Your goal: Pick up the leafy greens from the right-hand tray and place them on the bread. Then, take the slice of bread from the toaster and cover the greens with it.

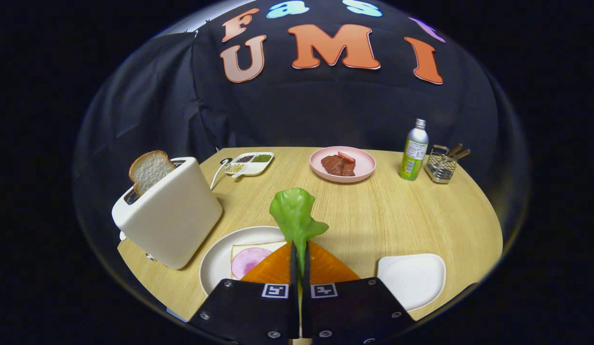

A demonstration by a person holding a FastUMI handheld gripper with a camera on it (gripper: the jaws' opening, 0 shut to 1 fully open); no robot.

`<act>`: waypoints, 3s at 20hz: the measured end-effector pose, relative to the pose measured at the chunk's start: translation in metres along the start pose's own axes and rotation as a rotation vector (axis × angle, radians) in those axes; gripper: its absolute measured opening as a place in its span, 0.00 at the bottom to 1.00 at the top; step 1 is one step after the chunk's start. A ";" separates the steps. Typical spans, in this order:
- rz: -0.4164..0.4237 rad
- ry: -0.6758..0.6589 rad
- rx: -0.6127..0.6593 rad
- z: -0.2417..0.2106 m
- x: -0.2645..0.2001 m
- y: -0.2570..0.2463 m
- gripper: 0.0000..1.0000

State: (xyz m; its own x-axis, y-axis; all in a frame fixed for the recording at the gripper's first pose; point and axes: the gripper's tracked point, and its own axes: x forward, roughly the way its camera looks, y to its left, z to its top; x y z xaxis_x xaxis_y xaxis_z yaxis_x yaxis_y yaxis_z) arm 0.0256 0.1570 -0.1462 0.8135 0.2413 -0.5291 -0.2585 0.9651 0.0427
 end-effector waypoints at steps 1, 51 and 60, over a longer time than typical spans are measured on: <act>0.014 0.002 -0.003 -0.001 0.003 0.009 0.03; -0.009 -0.117 -0.089 0.082 -0.019 0.104 0.98; 0.044 -0.175 -0.083 0.129 -0.034 0.182 0.98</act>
State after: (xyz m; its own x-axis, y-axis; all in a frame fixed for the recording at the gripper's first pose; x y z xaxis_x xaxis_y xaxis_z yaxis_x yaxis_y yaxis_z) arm 0.0179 0.3376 -0.0112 0.8765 0.3045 -0.3730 -0.3325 0.9430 -0.0114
